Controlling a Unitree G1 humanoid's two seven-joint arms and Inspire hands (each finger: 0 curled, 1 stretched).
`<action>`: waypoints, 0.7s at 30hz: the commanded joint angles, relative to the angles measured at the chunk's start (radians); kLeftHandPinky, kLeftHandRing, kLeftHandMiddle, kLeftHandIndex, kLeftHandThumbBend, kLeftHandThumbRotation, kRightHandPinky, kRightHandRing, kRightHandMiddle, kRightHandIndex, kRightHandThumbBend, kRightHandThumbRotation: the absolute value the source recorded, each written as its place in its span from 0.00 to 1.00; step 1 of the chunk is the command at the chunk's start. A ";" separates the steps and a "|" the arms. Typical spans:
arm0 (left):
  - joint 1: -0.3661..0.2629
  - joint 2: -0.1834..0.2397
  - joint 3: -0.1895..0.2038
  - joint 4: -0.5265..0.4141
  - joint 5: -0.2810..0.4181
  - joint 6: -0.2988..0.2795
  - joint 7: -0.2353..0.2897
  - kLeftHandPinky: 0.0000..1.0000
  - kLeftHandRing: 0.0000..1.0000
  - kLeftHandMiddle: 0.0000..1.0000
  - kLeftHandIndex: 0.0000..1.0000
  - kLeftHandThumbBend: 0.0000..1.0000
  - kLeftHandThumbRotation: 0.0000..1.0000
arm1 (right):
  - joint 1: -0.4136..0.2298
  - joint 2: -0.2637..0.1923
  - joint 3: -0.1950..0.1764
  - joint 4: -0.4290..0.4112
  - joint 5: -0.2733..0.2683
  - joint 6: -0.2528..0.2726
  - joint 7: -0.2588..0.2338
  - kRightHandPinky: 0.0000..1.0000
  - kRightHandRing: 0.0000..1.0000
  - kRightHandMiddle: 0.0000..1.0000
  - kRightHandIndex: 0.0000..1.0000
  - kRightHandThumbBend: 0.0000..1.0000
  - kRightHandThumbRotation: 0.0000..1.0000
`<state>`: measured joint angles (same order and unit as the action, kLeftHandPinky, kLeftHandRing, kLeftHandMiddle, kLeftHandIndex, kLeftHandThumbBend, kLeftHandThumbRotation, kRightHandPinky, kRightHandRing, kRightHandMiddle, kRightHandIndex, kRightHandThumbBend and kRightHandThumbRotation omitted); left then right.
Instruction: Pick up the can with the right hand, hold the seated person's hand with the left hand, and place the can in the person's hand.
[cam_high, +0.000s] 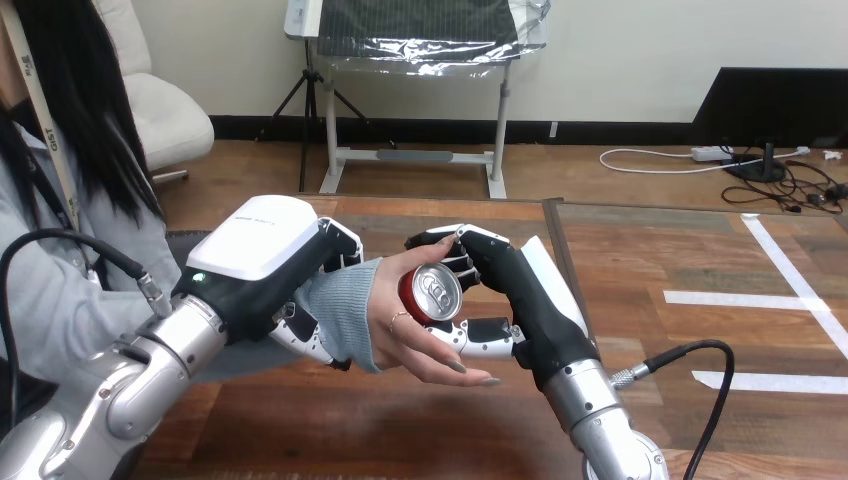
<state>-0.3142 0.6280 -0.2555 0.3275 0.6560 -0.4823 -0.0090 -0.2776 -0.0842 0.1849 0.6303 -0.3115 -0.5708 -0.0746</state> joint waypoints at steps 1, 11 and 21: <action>-0.045 -0.019 0.023 -0.028 -0.026 -0.043 0.040 0.27 0.31 0.37 0.38 0.95 0.01 | -0.077 0.003 -0.001 -0.013 0.001 0.004 0.001 0.56 0.65 0.70 0.70 0.84 0.00; -0.041 -0.011 0.024 -0.030 -0.025 -0.061 0.046 0.28 0.31 0.36 0.38 0.95 0.00 | -0.080 -0.002 0.001 -0.007 0.000 0.000 0.003 0.61 0.68 0.71 0.72 0.85 0.00; -0.034 -0.003 0.027 -0.021 -0.028 -0.096 0.069 0.29 0.31 0.36 0.37 0.96 0.00 | -0.085 -0.009 0.003 -0.006 -0.004 0.001 0.010 0.64 0.69 0.72 0.74 0.84 0.00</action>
<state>-0.3072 0.6446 -0.2541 0.3345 0.6563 -0.5273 0.0167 -0.2804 -0.0872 0.1856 0.6313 -0.3132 -0.5648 -0.0721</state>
